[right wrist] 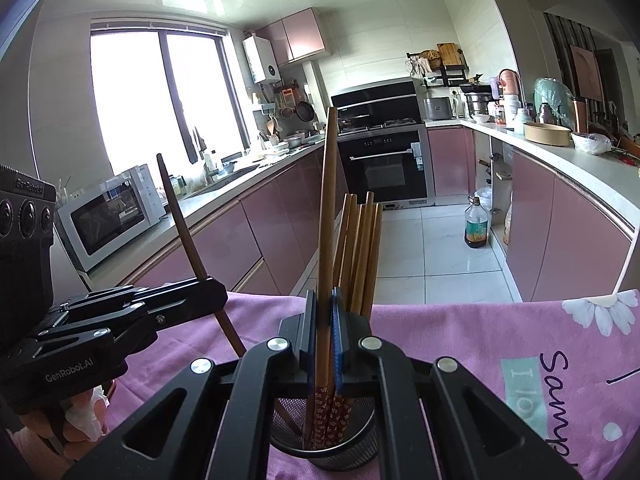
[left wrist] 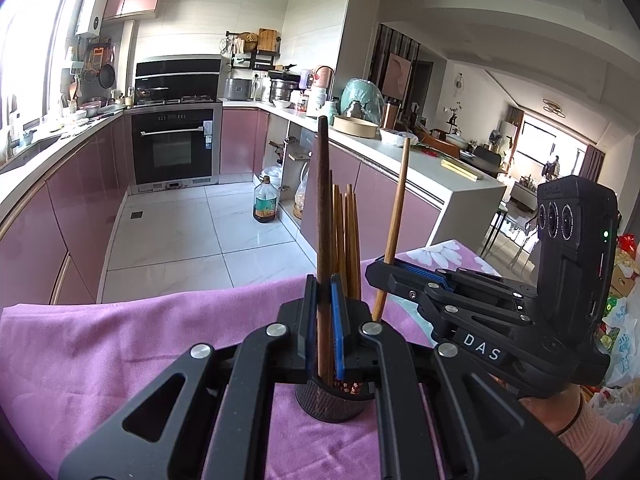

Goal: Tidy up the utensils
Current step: 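Lower the chopstick into the mesh cup with the left tool while the right tool lowers its own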

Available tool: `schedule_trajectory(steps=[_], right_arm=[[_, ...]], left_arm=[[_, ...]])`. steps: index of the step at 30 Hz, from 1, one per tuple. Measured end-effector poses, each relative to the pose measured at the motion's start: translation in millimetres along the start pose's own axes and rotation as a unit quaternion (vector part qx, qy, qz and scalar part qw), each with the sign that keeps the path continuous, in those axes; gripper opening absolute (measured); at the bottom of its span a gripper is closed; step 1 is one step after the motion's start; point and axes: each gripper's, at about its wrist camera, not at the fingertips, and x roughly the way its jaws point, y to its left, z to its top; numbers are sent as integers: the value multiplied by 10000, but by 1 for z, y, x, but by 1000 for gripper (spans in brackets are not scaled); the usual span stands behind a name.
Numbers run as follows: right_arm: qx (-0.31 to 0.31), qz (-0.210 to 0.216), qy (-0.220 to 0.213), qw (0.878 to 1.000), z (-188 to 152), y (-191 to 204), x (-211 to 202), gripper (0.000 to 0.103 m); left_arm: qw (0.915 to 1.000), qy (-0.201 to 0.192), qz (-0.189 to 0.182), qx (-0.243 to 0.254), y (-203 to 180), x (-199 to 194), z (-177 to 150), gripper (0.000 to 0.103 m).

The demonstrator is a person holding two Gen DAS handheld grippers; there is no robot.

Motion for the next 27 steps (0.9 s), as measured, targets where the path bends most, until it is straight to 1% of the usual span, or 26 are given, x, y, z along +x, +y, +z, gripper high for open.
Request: schedule_trajectory(steps=[9,22,27], right_arm=[[37,-2,81,10000,-9,-1,3,6],[98,-43,286,9995,-13,-6,14,6],[177,-51,367,9992,-15,-9,19,6]], left_arm=[[9999,115,22,42,-6,9,0,7],[9997,234,64,96,-4,25,3,7],[9995,296,96,60,-2,36,6,7]])
